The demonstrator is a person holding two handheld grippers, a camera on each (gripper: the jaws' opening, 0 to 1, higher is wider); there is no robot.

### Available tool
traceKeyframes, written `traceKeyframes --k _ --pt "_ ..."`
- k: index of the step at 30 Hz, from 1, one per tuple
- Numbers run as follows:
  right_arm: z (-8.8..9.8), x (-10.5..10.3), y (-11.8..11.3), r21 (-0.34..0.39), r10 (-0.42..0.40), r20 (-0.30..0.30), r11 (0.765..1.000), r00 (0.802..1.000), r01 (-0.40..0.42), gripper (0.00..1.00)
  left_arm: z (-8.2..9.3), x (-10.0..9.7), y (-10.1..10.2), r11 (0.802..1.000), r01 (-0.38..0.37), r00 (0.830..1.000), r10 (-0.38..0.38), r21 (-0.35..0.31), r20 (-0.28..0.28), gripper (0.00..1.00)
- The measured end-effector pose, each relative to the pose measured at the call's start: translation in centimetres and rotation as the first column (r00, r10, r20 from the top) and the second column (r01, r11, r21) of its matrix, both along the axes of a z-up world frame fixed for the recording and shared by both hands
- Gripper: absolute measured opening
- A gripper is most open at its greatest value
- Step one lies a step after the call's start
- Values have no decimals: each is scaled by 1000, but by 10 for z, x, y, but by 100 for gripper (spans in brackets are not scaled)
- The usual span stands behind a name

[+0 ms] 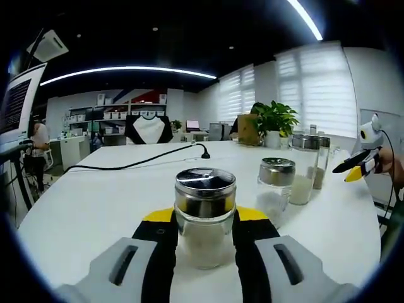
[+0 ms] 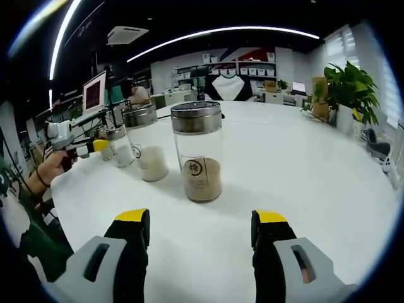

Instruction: Rotate the seasoning bottle until the label or dispensing opening points toward the visible target arrow and the bottle remains upright within the marked orientation range

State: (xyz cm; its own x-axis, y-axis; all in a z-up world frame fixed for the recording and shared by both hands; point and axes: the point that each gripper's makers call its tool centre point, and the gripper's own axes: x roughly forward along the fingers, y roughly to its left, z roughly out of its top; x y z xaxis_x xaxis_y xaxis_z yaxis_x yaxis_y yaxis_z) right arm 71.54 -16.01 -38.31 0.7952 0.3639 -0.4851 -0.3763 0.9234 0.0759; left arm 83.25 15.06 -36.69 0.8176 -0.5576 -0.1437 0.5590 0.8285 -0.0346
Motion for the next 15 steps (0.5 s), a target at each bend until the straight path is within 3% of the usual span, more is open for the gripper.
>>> traceKeyframes --k 15 --pt "0 -2 0 2 -2 3 1000 1000 2 66 0 0 -2 989 145 989 -144 22 -16 35"
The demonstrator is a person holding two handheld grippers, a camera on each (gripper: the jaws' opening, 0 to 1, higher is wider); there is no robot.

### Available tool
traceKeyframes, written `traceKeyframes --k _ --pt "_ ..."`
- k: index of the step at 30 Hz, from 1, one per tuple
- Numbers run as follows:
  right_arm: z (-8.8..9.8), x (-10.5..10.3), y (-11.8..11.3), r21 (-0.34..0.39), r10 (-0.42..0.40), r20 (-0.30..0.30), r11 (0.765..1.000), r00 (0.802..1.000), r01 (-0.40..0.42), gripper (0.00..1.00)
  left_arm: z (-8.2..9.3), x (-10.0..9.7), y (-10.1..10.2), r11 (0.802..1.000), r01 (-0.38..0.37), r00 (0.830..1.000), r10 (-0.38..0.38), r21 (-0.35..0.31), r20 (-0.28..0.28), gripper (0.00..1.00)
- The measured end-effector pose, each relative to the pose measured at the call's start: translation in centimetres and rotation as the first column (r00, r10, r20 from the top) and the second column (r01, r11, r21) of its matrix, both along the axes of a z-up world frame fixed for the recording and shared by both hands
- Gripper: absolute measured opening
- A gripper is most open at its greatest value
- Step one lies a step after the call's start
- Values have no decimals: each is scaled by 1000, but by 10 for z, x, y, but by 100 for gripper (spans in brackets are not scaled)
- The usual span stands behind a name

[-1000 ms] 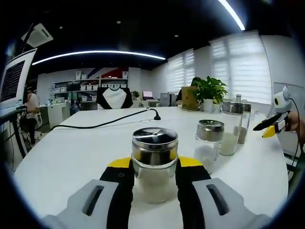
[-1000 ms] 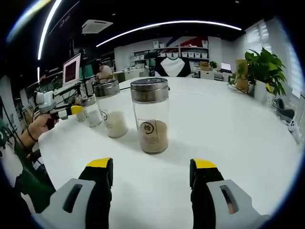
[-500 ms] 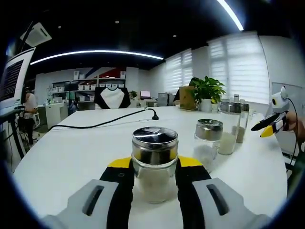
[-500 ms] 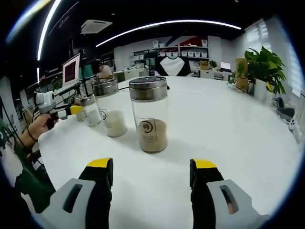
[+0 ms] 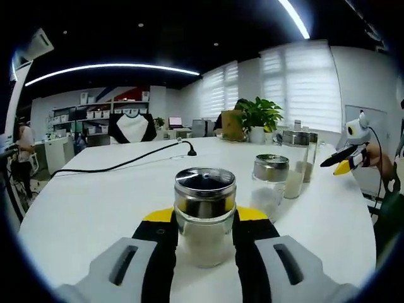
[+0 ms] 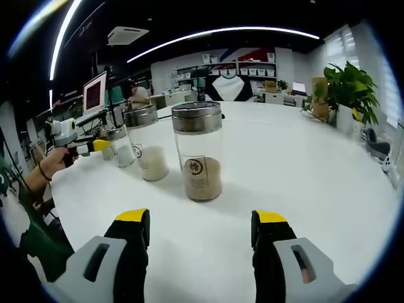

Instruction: Rotate the seasoning bottle until the label or dispensing opening points toward the visible target arrow and the bottle remains upright within the marked orientation range

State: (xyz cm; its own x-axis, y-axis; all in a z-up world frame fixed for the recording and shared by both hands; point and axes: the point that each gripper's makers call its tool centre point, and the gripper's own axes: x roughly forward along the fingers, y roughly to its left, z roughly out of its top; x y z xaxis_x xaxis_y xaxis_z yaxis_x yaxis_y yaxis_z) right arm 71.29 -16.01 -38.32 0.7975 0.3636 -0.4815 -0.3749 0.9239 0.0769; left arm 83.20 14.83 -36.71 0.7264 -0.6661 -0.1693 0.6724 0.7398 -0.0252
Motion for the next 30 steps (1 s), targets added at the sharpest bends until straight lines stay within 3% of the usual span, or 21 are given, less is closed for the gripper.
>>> traceKeyframes --k 11,16,30 --pt "1 -1 -3 3 -8 2 1000 1000 8 66 0 -3 -2 995 99 995 -99 12 -12 35" --pt "0 -1 -1 6 -6 2 1000 1000 6 66 -1 -6 -3 986 163 987 -163 26 -16 35" --pt "1 0 -2 3 -8 -1 1000 1000 8 66 -3 -10 -7 965 256 966 -253 65 -50 35"
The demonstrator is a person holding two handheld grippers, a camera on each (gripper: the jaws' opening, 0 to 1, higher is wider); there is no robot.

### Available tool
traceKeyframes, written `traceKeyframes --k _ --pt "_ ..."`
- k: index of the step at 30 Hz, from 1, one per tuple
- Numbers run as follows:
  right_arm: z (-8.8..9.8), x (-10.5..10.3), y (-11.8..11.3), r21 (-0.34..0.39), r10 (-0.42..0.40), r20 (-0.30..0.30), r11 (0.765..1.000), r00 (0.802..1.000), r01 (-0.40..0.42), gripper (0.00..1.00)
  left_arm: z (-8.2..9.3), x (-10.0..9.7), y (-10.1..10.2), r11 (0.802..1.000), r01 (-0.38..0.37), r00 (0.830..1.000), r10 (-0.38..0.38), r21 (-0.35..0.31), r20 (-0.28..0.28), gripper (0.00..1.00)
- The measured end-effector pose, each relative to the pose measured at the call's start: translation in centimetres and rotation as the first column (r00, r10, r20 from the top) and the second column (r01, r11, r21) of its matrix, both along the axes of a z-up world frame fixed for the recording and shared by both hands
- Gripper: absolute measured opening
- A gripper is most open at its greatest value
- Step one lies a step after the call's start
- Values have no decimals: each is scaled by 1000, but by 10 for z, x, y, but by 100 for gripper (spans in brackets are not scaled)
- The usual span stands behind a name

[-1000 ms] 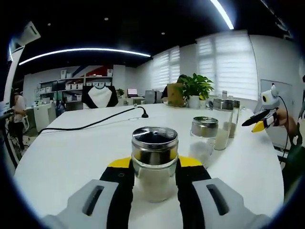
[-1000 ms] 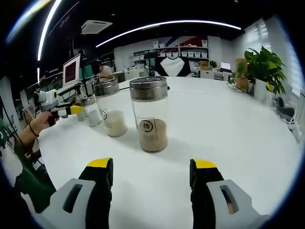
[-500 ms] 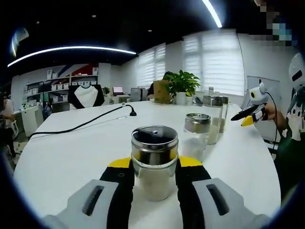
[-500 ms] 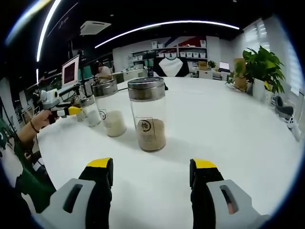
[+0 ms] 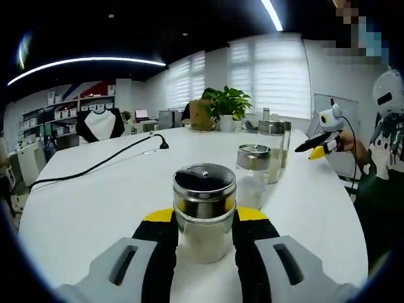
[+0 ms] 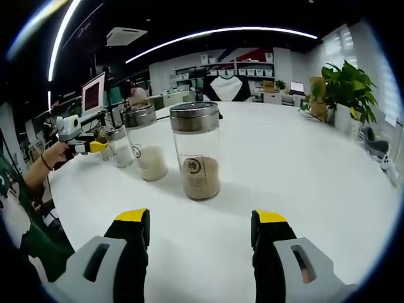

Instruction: Rotate the seasoning bottle until the label or dispensing opening points toward the visible target arrow and the bottle remains upright within the marked orientation range

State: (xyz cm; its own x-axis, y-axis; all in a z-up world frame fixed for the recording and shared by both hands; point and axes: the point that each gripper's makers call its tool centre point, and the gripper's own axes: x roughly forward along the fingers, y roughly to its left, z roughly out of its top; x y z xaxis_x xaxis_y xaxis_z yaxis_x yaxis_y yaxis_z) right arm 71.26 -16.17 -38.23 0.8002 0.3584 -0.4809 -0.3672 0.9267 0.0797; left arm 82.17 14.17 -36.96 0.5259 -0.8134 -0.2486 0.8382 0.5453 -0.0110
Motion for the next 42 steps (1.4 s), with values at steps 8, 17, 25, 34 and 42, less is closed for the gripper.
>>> traceKeyframes --k 8,17,25,34,42 --pt "1 1 2 3 4 3 1000 1000 -4 66 -3 1 0 994 93 995 -91 52 -41 35" --pt "2 -1 1 -6 5 2 1000 1000 -5 66 -5 0 2 983 168 984 -162 78 -71 35" --pt "1 0 0 -6 4 1 1000 1000 -4 66 -5 -6 -2 981 182 982 -177 67 -70 36" --pt "0 0 0 -12 6 -5 1000 1000 -6 66 -8 2 17 1000 9 990 -4 30 -140 57" --pt "1 1 -2 -22 4 -12 1000 1000 -4 66 0 -4 38 974 -213 970 221 78 -105 57"
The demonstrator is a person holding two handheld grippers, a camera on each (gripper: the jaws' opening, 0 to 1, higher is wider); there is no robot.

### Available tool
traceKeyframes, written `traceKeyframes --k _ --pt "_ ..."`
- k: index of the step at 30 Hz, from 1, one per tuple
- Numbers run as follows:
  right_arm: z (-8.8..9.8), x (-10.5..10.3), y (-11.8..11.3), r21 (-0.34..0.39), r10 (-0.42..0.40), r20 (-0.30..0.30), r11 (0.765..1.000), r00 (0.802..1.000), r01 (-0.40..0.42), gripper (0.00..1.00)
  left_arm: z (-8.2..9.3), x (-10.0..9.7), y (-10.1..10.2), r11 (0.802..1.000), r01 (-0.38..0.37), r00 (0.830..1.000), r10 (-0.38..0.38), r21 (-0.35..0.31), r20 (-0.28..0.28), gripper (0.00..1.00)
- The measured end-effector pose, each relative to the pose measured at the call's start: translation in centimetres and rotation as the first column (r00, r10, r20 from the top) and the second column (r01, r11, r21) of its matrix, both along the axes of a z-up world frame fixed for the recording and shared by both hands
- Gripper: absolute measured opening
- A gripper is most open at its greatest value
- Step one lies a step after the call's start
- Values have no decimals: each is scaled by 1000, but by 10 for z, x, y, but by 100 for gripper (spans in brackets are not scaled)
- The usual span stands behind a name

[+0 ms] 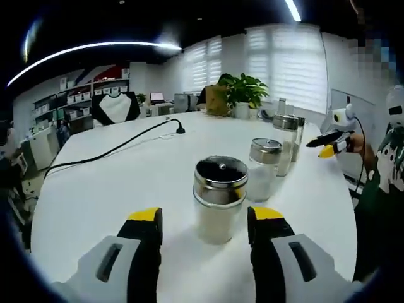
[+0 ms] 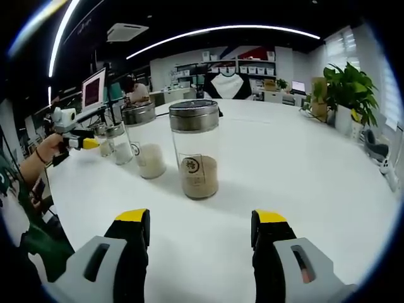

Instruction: Rotate the seasoning bottle until the label or dispensing opening points toward the visible target arrow and the bottle remains upright within the marked orientation range

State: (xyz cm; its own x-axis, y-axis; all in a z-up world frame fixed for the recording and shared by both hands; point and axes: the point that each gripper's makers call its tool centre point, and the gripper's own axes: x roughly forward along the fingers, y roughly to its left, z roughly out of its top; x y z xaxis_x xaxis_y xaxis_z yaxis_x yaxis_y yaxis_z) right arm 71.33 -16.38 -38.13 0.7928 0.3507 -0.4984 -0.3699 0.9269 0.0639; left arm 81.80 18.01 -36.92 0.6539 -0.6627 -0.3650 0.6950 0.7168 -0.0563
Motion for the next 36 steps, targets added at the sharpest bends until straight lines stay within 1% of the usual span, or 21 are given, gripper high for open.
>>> traceKeyframes --k 1,3,4,10,11,13,14,15,17,19,20,21,22,23,25,26,28,29,30,32,36 --pt "0 0 0 0 -1 0 1000 1000 1 66 1 -1 3 1000 -29 1000 29 5 -2 57" --pt "2 1 0 -3 1 3 1000 1000 -1 66 6 -3 6 997 -70 997 70 12 36 58" --pt "2 1 0 -3 1 4 1000 1000 -1 66 8 -4 8 995 -98 995 98 1 36 58" --pt "2 1 3 -3 7 4 1000 1000 -7 66 6 -20 7 978 -203 979 203 -51 -7 58" --pt "2 1 4 -3 8 5 1000 1000 -8 66 5 -22 7 972 -223 975 223 -68 -17 58" --pt "3 2 5 -1 9 7 1000 1000 -9 66 2 -24 6 953 -283 959 281 -108 -34 58" --pt "4 2 6 1 11 7 1000 1000 -11 66 -1 -27 2 956 -276 961 275 -99 -24 58" --pt "4 2 7 1 14 8 1000 1000 -14 65 -3 -27 -1 955 -281 960 280 -99 -23 58" --pt "5 2 8 -8 23 7 1000 1000 -23 65 -7 -29 -5 945 -310 951 307 -103 -41 57" --pt "5 2 8 -10 24 8 1000 1000 -24 65 -8 -30 -9 935 -338 941 336 -109 -38 57" --pt "6 3 9 -9 23 8 1000 1000 -23 65 -8 -29 -10 926 -359 933 357 -118 -41 58" --pt "6 3 10 -8 23 9 1000 1000 -23 65 -10 -26 -7 908 -407 913 406 -103 -30 58" --pt "6 3 10 -10 25 9 1000 1000 -25 65 -12 -26 -8 905 -416 909 415 -82 -29 60" --pt "6 3 11 -11 28 8 1000 1000 -28 65 -12 -26 -9 903 -421 907 420 -86 -32 61" --pt "6 3 13 -13 33 7 999 999 -33 65 -9 -25 -16 889 -438 899 436 -135 -45 62" --pt "6 3 13 -13 34 6 999 999 -34 65 -9 -26 -18 890 -436 900 434 -133 -44 61" --pt "6 3 13 -12 34 7 999 999 -34 65 -7 -23 -21 884 -451 891 453 -124 -13 60" --pt "6 3 14 -11 33 8 999 999 -33 65 -6 -23 -21 880 -458 888 461 -124 -9 60" --pt "7 4 14 -11 33 8 999 999 -33 65 -2 -21 -22 865 -474 877 480 -162 -9 59" --pt "7 4 13 -12 33 8 999 999 -33 65 -1 -21 -27 872 -461 885 466 -163 -9 59" --pt "6 4 13 -10 31 2 999 1000 -31 65 0 -16 -27 876 -466 882 471 -125 11 58"
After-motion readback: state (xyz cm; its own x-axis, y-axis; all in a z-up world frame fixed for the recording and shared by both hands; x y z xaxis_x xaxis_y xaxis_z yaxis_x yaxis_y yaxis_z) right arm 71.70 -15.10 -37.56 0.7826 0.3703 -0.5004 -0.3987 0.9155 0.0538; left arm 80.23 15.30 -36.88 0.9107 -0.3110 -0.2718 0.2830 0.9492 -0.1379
